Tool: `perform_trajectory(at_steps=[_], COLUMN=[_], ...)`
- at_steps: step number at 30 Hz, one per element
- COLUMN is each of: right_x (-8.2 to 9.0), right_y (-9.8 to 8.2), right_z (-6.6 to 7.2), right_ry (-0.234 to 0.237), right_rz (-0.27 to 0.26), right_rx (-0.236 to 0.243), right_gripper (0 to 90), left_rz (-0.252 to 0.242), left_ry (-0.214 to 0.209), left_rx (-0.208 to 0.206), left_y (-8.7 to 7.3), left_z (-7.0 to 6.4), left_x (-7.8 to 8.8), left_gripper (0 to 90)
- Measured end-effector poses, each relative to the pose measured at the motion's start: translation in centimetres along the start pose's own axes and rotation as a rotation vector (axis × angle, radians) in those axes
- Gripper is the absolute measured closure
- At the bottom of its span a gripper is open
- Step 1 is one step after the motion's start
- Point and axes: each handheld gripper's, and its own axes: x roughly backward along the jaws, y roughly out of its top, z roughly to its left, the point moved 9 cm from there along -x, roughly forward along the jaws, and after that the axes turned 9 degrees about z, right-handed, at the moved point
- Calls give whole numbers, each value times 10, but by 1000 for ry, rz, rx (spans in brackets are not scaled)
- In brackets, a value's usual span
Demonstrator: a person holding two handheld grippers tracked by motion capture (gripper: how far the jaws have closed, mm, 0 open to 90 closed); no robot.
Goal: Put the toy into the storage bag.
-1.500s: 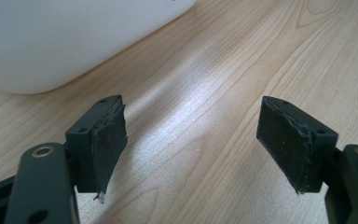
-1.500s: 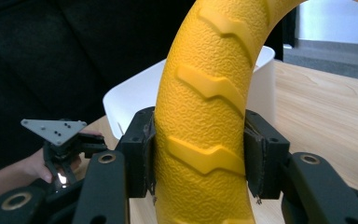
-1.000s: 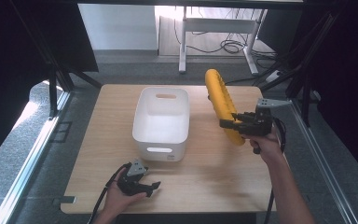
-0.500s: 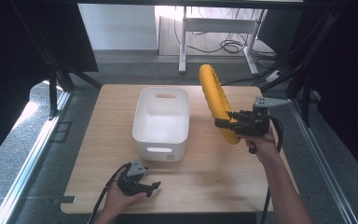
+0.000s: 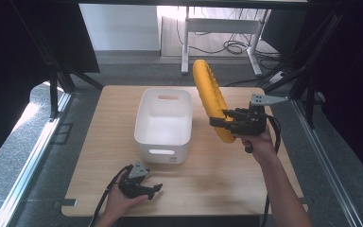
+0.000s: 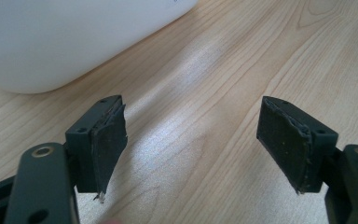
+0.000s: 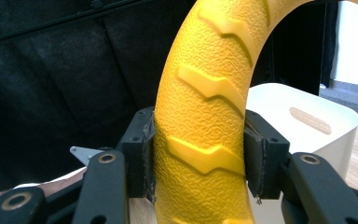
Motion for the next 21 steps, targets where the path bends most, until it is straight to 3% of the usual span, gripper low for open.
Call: perform_trajectory(at_steps=[21], right_x=[-13], right_y=[23], right_z=[14], right_ry=[5], right_rz=[-18], right_rx=[47], right_gripper=[517], left_rz=[-1], left_ry=[-1], left_rx=[1], left_y=[0], left_z=[0], left_x=[1], left_gripper=[241])
